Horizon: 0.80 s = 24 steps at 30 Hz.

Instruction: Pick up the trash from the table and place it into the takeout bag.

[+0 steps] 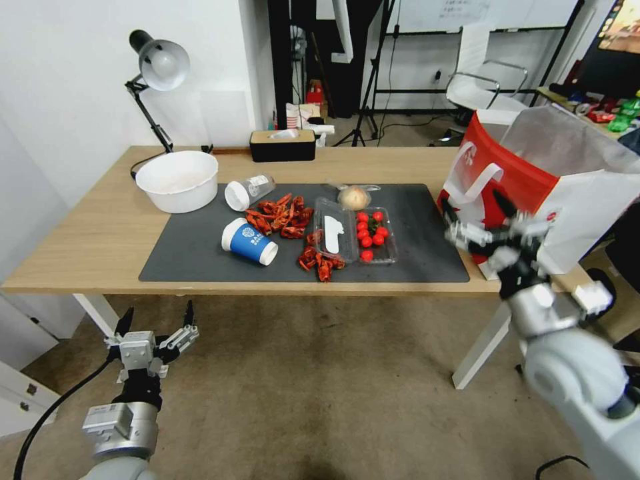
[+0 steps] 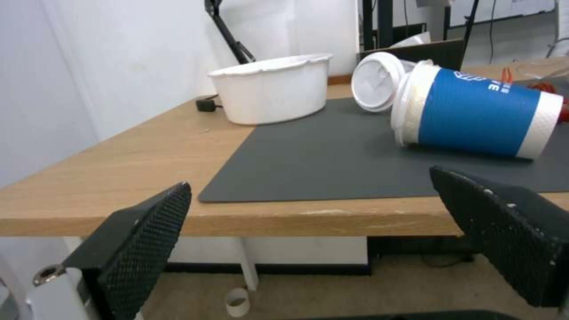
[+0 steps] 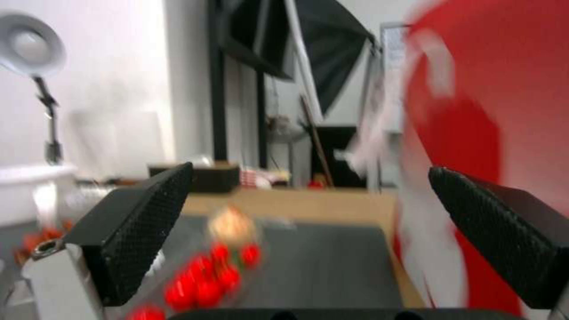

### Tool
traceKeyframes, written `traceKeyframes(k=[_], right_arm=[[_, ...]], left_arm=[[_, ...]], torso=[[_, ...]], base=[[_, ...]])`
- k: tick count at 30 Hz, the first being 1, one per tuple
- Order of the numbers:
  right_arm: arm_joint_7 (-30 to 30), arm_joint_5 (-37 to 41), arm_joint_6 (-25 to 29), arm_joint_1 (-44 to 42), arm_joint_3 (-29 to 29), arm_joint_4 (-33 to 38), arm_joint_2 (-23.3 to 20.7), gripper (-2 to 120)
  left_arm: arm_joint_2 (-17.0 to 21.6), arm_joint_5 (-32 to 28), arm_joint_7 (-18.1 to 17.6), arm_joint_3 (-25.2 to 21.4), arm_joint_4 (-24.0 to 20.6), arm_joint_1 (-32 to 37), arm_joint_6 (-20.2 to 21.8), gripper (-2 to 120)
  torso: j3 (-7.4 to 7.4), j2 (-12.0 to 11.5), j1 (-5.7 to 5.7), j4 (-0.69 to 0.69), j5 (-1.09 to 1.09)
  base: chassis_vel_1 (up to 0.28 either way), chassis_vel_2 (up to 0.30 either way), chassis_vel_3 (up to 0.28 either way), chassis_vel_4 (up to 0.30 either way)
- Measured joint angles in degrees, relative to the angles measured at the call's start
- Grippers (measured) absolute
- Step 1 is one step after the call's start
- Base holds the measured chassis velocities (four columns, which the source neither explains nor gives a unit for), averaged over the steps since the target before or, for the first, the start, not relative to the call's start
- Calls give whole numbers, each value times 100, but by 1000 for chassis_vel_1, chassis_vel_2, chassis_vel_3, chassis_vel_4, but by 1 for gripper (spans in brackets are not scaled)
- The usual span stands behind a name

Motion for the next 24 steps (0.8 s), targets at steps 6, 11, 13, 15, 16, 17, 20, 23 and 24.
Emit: traceKeyframes(k=[6, 11, 13, 15, 16, 17, 20, 23, 24], right_arm=[[-51, -115, 234, -595, 93, -175, 412, 100], [-29, -201, 223, -780, -73, -267, 688, 100], [-20, -221, 208, -787, -129, -279, 722, 100], [-20, -235, 171, -801, -183, -283, 746, 100], [-21, -247, 123, -809, -228, -288, 768, 100], [-29, -263, 105, -805, -250, -296, 784, 100], [-35, -273, 84, -785, -270, -307, 796, 100], [-42, -284, 67, -772, -278, -328, 798, 100], [-42, -284, 67, -772, -278, -328, 798, 100]], left_arm=[[4, -8, 16, 37, 46, -20, -19, 100], [7, -13, 16, 64, 115, -18, -63, 100], [11, -19, 16, 64, 116, -11, -66, 100], [19, -29, 16, 60, 115, -2, -66, 100], [26, -44, 20, 55, 110, 8, -66, 100], [26, -55, 25, 51, 102, 12, -65, 100], [21, -59, 33, 52, 92, 15, -63, 100], [17, -60, 41, 66, 89, 16, -62, 100], [17, -60, 41, 66, 89, 16, -62, 100]], torso=[[0, 0, 0, 0, -1], [0, 0, 0, 1, 1], [0, 0, 0, 1, -1], [0, 0, 0, 1, 1], [1, 0, 0, 1, -1], [1, 0, 0, 1, 0], [1, 0, 0, 1, 0], [1, 0, 0, 1, 0], [1, 0, 0, 1, 0]], base=[[0, 0, 0, 0], [0, 0, 0, 0], [0, 0, 0, 0], [0, 0, 0, 0], [0, 0, 0, 0], [0, 0, 0, 0], [0, 0, 0, 0], [0, 0, 0, 0], [0, 0, 0, 0]])
